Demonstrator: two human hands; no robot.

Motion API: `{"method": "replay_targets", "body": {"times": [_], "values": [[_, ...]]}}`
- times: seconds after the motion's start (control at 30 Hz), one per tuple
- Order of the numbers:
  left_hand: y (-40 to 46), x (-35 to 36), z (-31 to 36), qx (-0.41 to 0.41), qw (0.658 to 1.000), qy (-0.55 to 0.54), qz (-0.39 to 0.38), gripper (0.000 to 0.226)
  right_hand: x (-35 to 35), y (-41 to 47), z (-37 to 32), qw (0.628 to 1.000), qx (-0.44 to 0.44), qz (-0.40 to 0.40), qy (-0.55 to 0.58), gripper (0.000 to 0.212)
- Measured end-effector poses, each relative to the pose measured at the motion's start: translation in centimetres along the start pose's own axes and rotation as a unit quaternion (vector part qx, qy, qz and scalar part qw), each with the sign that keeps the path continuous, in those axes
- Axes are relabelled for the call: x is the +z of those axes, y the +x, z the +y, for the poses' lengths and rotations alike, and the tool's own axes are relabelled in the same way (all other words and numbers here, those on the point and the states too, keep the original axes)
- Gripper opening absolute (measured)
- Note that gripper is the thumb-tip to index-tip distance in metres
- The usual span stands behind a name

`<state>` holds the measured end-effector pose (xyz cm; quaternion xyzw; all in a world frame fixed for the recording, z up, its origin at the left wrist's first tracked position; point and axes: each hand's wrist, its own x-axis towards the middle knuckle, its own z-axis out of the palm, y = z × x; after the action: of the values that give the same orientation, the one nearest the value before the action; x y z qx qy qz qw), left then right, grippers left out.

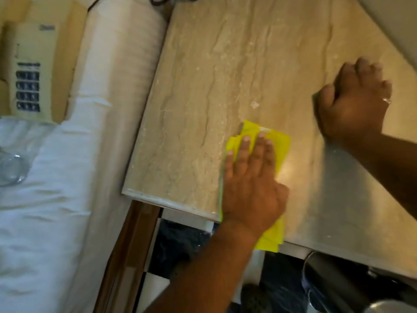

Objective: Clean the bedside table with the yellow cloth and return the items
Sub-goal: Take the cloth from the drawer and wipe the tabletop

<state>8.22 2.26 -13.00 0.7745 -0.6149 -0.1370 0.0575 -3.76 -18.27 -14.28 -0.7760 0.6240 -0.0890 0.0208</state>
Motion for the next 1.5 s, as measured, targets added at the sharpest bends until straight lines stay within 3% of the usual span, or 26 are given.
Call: {"method": "replay_targets", "body": {"times": [0.13, 0.3, 0.5, 0.63, 0.7, 0.83, 1.0, 1.07, 1.13, 1.2, 1.23, 1.27, 1.3, 1.4, 1.5], "values": [[-1.0, -0.8, -5.2, -0.078, 0.997, 0.024, 0.014, 0.078, -0.9, -0.1, 0.0, 1.0, -0.002, -0.03, -0.004, 0.068], [-0.5, -0.6, -4.1, -0.093, 0.995, 0.028, 0.035, 0.074, -0.7, -0.3, 0.0, 0.999, 0.004, -0.045, 0.005, 0.078], [1.4, 0.6, 3.5, -0.014, 0.999, 0.024, 0.027, 0.075, -0.7, -0.5, -0.6, 0.999, 0.019, -0.05, -0.013, 0.079], [1.3, 0.5, 1.7, 0.031, 0.999, 0.021, 0.025, 0.074, -0.4, -0.6, -0.4, 0.999, 0.006, -0.05, -0.013, 0.079], [0.4, -0.6, -2.1, -0.001, 1.0, 0.01, 0.026, 0.075, -0.6, -0.5, -0.4, 0.999, 0.002, -0.045, -0.007, 0.079], [-1.8, -2.6, -9.3, -0.142, 0.988, 0.004, 0.061, 0.077, -1.0, -0.5, -0.3, 0.998, 0.014, -0.057, -0.003, 0.08], [-1.3, -2.5, -8.1, -0.222, 0.97, -0.019, 0.096, 0.076, -0.3, -0.3, -0.6, 0.997, 0.029, -0.065, -0.004, 0.084], [-1.9, -1.9, -3.7, -0.182, 0.976, -0.064, 0.099, 0.069, -0.4, -0.2, -0.8, 0.997, 0.032, -0.069, -0.003, 0.085], [-3.4, 0.4, 3.9, -0.045, 0.989, -0.124, 0.061, 0.061, -0.8, -0.1, -0.8, 0.997, 0.036, -0.072, -0.002, 0.084], [-5.0, 2.6, 11.5, 0.068, 0.992, -0.108, -0.008, 0.057, -1.3, -0.4, -0.6, 0.996, 0.038, -0.082, -0.002, 0.083], [-4.8, 3.1, 13.5, 0.089, 0.988, -0.11, -0.063, 0.058, -1.2, -0.5, -0.8, 0.996, 0.037, -0.086, -0.002, 0.083], [-4.3, 3.7, 14.6, 0.075, 0.989, -0.113, -0.067, 0.058, -0.9, -0.4, -0.5, 0.996, 0.031, -0.089, -0.005, 0.083], [-4.3, 4.1, 14.9, 0.073, 0.995, -0.066, -0.024, 0.053, -0.6, -0.5, -0.4, 0.995, 0.028, -0.094, -0.005, 0.083], [-4.5, 3.4, 10.9, 0.157, 0.986, -0.014, -0.06, 0.065, -0.7, -0.2, -0.5, 0.996, 0.025, -0.084, 0.01, 0.083], [-3.6, 1.9, 3.4, 0.093, 0.995, 0.004, -0.019, 0.065, -1.0, -0.3, -0.1, 0.997, 0.023, -0.077, 0.011, 0.081]]}}
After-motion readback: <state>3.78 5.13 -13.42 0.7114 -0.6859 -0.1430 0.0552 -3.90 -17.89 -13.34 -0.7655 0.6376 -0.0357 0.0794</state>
